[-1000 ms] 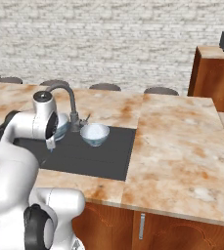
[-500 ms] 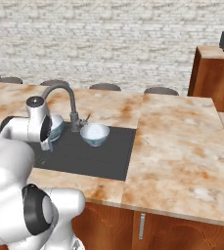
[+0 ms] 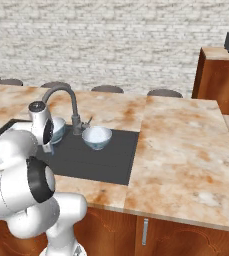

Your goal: Rinse each bowl for a few seconds and place them down in the sink or on the counter.

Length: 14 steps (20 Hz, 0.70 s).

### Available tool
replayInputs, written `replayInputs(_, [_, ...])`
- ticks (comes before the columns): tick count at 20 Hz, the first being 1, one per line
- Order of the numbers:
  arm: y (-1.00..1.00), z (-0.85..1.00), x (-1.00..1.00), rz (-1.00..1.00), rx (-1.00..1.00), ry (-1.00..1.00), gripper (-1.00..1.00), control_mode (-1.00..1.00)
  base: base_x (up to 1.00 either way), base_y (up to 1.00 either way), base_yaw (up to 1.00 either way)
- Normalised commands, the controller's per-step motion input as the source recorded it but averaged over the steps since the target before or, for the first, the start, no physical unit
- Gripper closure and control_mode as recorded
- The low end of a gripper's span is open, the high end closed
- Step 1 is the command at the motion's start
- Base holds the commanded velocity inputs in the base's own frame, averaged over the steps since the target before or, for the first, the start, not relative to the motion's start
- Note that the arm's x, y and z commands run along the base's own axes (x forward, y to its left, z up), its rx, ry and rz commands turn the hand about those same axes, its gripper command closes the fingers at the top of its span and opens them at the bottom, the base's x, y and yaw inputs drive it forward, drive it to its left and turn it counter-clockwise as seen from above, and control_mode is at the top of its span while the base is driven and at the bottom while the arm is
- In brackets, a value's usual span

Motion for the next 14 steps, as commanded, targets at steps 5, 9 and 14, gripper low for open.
replayInputs(5, [0.22, -0.23, 0.38, -0.02, 0.01, 0.0, 1.0, -1.0, 0.0, 0.0, 0.0])
replayInputs(9, [0.24, -0.27, 0.46, -0.03, 0.0, 0.0, 1.0, -1.0, 0.0, 0.0, 0.0])
replayInputs(14, [0.2, -0.14, 0.35, -0.03, 0.0, 0.0, 1.0, -1.0, 0.0, 0.0, 0.0])
